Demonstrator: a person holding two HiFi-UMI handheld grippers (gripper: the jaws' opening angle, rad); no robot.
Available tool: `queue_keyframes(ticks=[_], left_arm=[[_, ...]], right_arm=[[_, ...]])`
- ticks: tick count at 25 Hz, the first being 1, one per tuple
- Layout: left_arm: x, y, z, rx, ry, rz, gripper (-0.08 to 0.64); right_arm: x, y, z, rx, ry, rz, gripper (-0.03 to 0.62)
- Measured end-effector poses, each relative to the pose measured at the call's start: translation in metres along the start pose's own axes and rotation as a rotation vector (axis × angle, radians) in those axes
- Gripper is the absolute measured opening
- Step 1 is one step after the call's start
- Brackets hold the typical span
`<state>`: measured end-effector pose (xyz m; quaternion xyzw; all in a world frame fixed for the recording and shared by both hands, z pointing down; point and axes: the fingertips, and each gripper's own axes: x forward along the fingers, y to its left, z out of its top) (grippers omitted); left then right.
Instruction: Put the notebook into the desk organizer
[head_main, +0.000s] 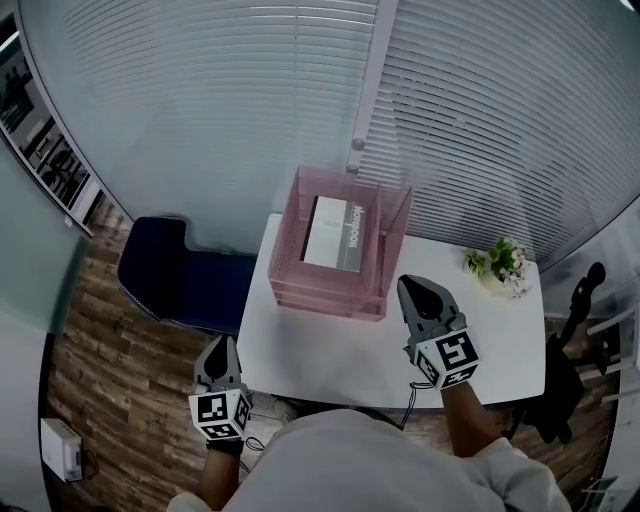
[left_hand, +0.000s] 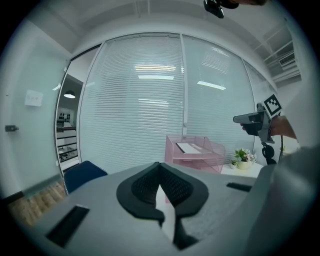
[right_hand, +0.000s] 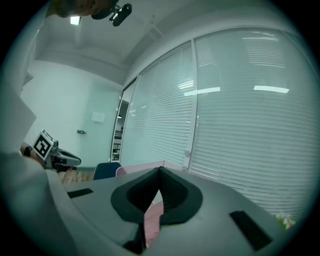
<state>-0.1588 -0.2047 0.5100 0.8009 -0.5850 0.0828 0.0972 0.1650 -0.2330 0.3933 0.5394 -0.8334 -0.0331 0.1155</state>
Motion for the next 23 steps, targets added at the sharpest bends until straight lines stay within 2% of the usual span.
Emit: queue_keyframes(ticks=[8,23], left_arm=[[0.0,-0.016,0.004,0.02,0.002,-0.01,0.008],[-0.004,-0.032,0.004,0.027,0.001,-0.006,0.008]], right_arm=[[-0.02,0.002,-0.014,0.077,-0.033,-0.006,0.013],[-0.028,-0.008,-0.019,0.103,-0.048,-0.004,0.014]])
